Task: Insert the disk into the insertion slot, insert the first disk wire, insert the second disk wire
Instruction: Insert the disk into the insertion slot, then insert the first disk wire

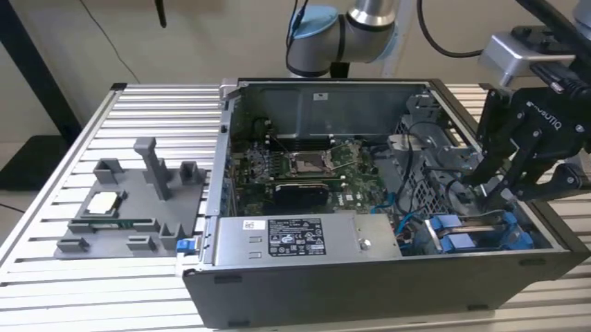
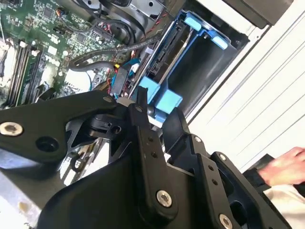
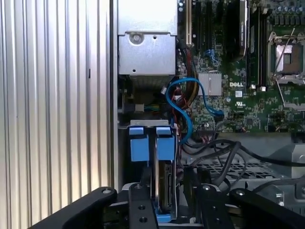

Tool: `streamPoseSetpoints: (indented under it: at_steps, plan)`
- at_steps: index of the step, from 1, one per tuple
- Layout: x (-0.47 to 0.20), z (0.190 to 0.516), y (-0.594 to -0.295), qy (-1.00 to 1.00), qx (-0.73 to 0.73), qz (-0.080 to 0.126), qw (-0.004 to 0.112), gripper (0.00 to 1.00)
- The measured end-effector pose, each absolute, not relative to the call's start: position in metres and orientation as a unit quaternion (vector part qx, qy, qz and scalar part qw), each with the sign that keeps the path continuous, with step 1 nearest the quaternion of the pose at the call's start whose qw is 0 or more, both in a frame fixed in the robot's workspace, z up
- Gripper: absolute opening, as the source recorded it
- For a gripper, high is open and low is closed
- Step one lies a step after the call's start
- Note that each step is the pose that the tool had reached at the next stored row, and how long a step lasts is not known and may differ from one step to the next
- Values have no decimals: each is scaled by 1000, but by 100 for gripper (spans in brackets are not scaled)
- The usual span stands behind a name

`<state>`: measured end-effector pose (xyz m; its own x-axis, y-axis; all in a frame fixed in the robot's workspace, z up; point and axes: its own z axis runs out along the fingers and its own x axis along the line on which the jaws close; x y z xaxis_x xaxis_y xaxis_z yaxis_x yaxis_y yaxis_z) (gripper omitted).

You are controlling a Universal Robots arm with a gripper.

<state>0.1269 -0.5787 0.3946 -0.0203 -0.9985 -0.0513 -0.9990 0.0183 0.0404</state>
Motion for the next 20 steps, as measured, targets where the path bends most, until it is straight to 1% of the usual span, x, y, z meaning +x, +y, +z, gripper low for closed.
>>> streamPoseSetpoints:
  at_steps: [2,7,15,20]
  plan:
    - [126,395,-577,714,-700,33,5,41]
    - [123,394,-572,713,-700,40,19,41]
    - [122,389,-564,703,-710,33,35,41]
    - [121,387,-560,696,-715,36,47,41]
